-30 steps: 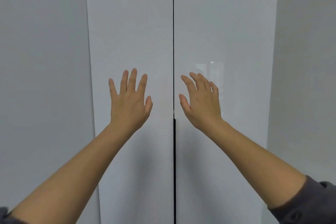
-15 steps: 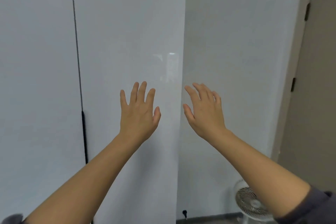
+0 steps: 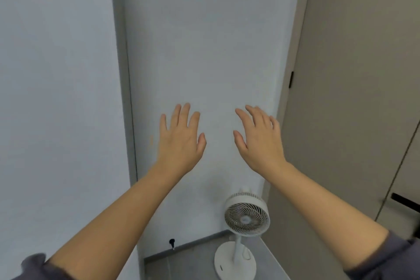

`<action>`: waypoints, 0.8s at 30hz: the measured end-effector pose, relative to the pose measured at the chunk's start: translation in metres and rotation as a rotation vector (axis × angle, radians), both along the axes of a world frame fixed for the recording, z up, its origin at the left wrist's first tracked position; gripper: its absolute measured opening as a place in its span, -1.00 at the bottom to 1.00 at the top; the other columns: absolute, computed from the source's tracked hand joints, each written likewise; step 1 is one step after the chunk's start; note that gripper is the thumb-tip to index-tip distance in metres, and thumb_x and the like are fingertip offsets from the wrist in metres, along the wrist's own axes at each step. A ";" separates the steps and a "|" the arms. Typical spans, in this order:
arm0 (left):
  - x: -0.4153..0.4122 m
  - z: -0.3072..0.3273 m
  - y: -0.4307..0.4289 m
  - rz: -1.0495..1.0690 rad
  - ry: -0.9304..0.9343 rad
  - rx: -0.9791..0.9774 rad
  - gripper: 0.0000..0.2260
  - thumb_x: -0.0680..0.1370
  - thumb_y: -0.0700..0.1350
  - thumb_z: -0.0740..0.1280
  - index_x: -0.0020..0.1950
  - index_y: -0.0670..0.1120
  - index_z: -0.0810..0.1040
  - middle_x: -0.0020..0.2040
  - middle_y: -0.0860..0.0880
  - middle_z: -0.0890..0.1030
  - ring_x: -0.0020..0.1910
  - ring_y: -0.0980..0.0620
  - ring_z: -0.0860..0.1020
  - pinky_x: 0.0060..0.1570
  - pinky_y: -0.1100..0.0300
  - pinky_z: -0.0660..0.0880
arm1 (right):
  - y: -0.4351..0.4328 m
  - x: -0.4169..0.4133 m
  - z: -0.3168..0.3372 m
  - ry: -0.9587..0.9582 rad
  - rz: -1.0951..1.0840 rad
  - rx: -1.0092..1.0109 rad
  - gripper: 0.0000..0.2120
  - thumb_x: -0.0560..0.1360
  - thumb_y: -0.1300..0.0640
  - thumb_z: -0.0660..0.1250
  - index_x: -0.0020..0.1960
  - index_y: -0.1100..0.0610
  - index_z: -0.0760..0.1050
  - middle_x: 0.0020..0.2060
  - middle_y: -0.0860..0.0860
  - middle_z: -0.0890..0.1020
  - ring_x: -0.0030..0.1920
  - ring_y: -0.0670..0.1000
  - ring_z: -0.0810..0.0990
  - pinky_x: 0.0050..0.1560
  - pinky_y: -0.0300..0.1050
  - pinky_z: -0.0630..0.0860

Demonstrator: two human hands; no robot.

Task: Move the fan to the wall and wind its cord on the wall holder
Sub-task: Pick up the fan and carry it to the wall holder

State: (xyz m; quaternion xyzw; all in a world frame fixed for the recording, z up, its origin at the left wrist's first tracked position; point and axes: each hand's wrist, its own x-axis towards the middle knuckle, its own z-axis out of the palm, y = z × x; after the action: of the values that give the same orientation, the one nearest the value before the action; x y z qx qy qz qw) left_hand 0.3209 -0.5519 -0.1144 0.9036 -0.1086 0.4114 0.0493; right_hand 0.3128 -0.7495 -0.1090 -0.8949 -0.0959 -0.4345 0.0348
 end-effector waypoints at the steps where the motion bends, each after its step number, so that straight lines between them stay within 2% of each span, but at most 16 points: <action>1: 0.011 -0.005 -0.011 -0.013 0.012 0.006 -0.53 0.54 0.05 0.10 0.40 -0.11 0.38 0.49 -0.18 0.32 0.49 -0.19 0.26 0.37 -0.24 0.23 | -0.012 0.007 -0.005 0.007 -0.026 0.001 -0.54 0.56 -0.03 0.19 0.44 0.05 0.30 0.42 0.08 0.37 0.45 0.13 0.28 0.37 0.19 0.25; 6: 0.075 -0.038 -0.052 -0.081 0.083 -0.005 -0.55 0.56 0.03 0.17 0.42 -0.10 0.36 0.51 -0.16 0.28 0.51 -0.17 0.22 0.41 -0.22 0.16 | -0.055 0.052 -0.037 0.055 -0.117 0.003 -0.54 0.55 -0.02 0.20 0.41 0.06 0.33 0.39 0.09 0.40 0.40 0.14 0.34 0.33 0.20 0.30; 11: 0.156 -0.070 -0.089 -0.132 0.210 -0.013 -0.53 0.58 0.03 0.13 0.47 -0.09 0.30 0.54 -0.13 0.22 0.53 -0.14 0.16 0.44 -0.20 0.09 | -0.087 0.108 -0.066 0.130 -0.195 0.013 -0.54 0.54 -0.01 0.22 0.41 0.08 0.34 0.37 0.11 0.42 0.40 0.15 0.35 0.31 0.17 0.30; 16: 0.227 -0.097 -0.125 -0.211 0.298 -0.020 -0.54 0.58 0.02 0.15 0.46 -0.09 0.33 0.53 -0.13 0.25 0.52 -0.13 0.18 0.44 -0.21 0.10 | -0.113 0.164 -0.093 0.232 -0.295 0.030 -0.47 0.52 -0.09 -0.02 0.42 0.07 0.33 0.37 0.10 0.42 0.40 0.13 0.35 0.31 0.18 0.32; 18: 0.251 -0.109 -0.139 -0.249 0.333 -0.022 -0.54 0.58 0.02 0.15 0.46 -0.08 0.32 0.53 -0.12 0.25 0.53 -0.13 0.17 0.45 -0.20 0.08 | -0.122 0.185 -0.106 0.259 -0.323 0.055 -0.45 0.50 -0.09 -0.05 0.41 0.08 0.34 0.36 0.10 0.43 0.39 0.12 0.36 0.30 0.16 0.32; 20: 0.268 -0.120 -0.150 -0.274 0.366 -0.028 -0.54 0.59 0.02 0.15 0.47 -0.08 0.31 0.53 -0.12 0.24 0.53 -0.13 0.16 0.46 -0.20 0.07 | -0.129 0.200 -0.119 0.287 -0.341 0.071 -0.46 0.50 -0.08 -0.02 0.40 0.08 0.34 0.35 0.10 0.43 0.38 0.12 0.36 0.29 0.16 0.33; 24: 0.298 -0.145 -0.165 -0.292 0.436 -0.026 -0.54 0.60 0.02 0.13 0.49 -0.08 0.27 0.55 -0.12 0.20 0.54 -0.11 0.12 0.47 -0.19 0.03 | -0.144 0.228 -0.146 0.330 -0.366 0.093 -0.55 0.53 0.00 0.18 0.39 0.09 0.35 0.34 0.10 0.45 0.36 0.14 0.37 0.27 0.15 0.33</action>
State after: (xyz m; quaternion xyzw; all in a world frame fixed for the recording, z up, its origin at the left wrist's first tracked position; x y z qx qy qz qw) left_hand 0.6185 -0.7165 -0.2595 0.9450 -0.2194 0.1967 0.1422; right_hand 0.5403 -0.8939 -0.2550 -0.9536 0.0951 -0.2855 0.0118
